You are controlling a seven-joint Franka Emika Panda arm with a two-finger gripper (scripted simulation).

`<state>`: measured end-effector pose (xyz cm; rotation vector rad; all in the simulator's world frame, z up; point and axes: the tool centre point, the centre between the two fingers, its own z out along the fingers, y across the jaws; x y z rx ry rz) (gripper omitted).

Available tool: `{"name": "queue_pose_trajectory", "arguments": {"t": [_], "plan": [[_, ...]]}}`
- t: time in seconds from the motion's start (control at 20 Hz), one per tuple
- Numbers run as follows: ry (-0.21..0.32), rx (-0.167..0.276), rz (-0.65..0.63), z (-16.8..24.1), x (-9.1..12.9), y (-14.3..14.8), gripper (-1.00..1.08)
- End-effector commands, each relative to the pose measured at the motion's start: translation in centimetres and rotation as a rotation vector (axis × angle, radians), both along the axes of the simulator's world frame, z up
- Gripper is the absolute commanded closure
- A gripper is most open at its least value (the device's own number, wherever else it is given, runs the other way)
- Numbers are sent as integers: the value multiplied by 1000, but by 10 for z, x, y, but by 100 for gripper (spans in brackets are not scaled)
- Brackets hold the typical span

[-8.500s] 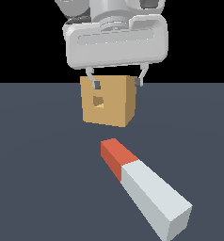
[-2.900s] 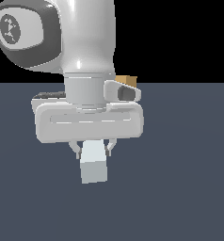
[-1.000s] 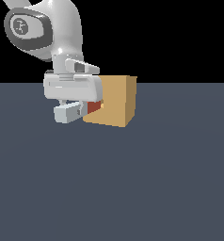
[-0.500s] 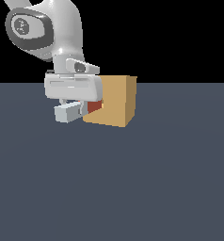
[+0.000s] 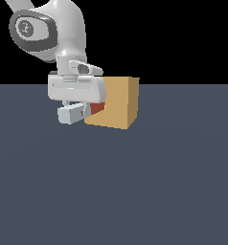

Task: Insert the peg into the horizontal hole in a box.

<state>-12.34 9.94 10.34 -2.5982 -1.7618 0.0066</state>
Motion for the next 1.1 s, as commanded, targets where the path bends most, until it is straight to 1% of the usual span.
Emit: {"name": "queue_pose_trajectory", "arguments": {"t": [0.0, 0.6, 0.8, 1.05], "plan": [[-5, 2, 1, 2, 4, 10, 108], [-7, 3, 1, 3, 34, 86, 108], [-8, 3, 1, 3, 40, 99, 108], [-8, 2, 1, 4, 43, 104, 108]]}}
